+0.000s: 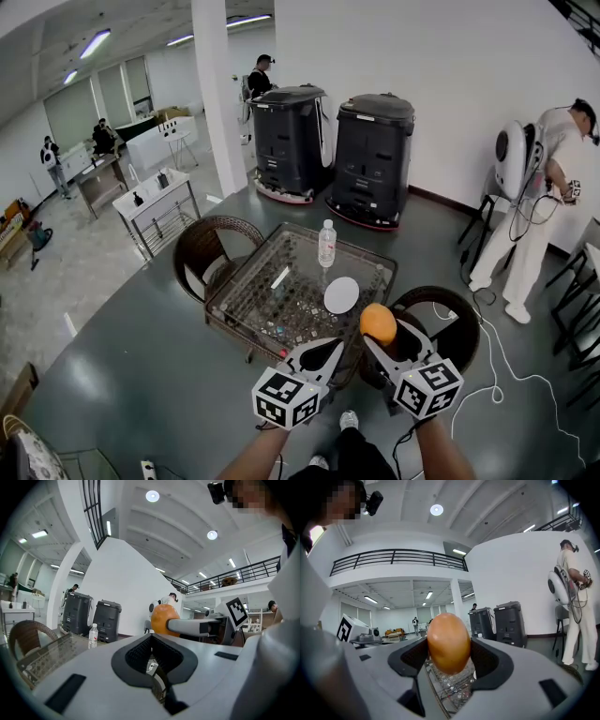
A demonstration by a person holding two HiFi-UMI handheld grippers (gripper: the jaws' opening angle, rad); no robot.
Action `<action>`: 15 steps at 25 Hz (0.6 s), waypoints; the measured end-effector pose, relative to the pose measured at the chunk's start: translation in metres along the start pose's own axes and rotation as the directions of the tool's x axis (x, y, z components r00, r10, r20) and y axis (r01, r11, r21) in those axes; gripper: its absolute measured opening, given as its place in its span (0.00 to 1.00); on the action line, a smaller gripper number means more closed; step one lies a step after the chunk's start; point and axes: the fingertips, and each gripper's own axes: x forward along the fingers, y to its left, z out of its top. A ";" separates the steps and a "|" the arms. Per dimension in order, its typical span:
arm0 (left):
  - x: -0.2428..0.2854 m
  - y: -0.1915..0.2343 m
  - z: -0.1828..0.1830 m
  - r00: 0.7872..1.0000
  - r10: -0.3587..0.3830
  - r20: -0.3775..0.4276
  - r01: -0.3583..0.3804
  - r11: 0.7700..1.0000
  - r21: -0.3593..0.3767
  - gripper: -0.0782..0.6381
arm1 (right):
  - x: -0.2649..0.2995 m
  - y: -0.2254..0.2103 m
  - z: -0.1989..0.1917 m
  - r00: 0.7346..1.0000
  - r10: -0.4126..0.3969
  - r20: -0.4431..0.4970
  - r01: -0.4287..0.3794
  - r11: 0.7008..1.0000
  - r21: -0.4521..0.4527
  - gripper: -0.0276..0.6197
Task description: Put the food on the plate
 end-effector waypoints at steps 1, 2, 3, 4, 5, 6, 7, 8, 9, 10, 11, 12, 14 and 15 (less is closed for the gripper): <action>0.005 0.006 0.000 1.000 0.007 -0.003 -0.007 1.000 0.003 0.12 | 0.008 -0.004 0.000 1.000 0.006 -0.002 -0.006 1.000 0.001 0.50; 0.010 0.012 0.000 1.000 0.016 -0.007 -0.016 1.000 0.004 0.12 | 0.016 -0.009 -0.001 1.000 0.012 -0.005 -0.012 1.000 0.002 0.50; 0.015 0.019 -0.001 1.000 0.025 -0.011 -0.025 1.000 0.006 0.12 | 0.024 -0.014 -0.002 1.000 0.018 -0.010 -0.018 1.000 0.002 0.50; 0.021 0.026 -0.002 0.999 0.035 -0.014 -0.035 0.999 0.008 0.12 | 0.032 -0.020 -0.003 1.000 0.024 -0.015 -0.024 1.000 0.002 0.50; 0.027 0.033 -0.003 0.999 0.046 -0.019 -0.045 0.999 0.010 0.12 | 0.040 -0.026 -0.004 0.999 0.028 -0.020 -0.028 1.000 0.003 0.50; 0.034 0.039 -0.005 0.998 0.055 -0.024 -0.055 0.998 0.011 0.12 | 0.048 -0.033 -0.006 0.999 0.032 -0.026 -0.032 0.999 0.005 0.50; 0.041 0.046 -0.007 0.998 0.064 -0.030 -0.063 0.998 0.012 0.12 | 0.056 -0.041 -0.008 0.999 0.036 -0.032 -0.035 0.999 0.008 0.50; 0.049 0.052 -0.009 0.997 0.071 -0.038 -0.071 0.997 0.012 0.12 | 0.065 -0.049 -0.010 0.998 0.039 -0.039 -0.039 0.999 0.012 0.50; 0.056 0.058 -0.012 0.996 0.078 -0.046 -0.078 0.997 0.011 0.12 | 0.075 -0.058 -0.013 0.998 0.043 -0.049 -0.042 0.999 0.017 0.50; 0.064 0.065 -0.014 0.995 0.084 -0.055 -0.084 0.996 0.008 0.12 | 0.085 -0.067 -0.016 0.997 0.046 -0.060 -0.044 0.999 0.024 0.50; 0.072 0.071 -0.017 0.994 0.090 -0.064 -0.090 0.996 0.005 0.12 | 0.095 -0.077 -0.020 0.996 0.048 -0.073 -0.046 0.998 0.032 0.50; 0.080 0.077 -0.021 0.993 0.096 -0.073 -0.096 0.995 0.002 0.12 | 0.105 -0.086 -0.026 0.995 0.050 -0.088 -0.047 0.998 0.041 0.50; 0.095 0.089 -0.030 0.990 0.108 -0.089 -0.109 0.994 -0.004 0.12 | 0.125 -0.103 -0.037 0.992 0.054 -0.116 -0.047 0.997 0.059 0.50; 0.103 0.096 -0.034 0.989 0.115 -0.096 -0.116 0.993 -0.007 0.12 | 0.134 -0.112 -0.044 0.990 0.055 -0.131 -0.047 0.997 0.067 0.50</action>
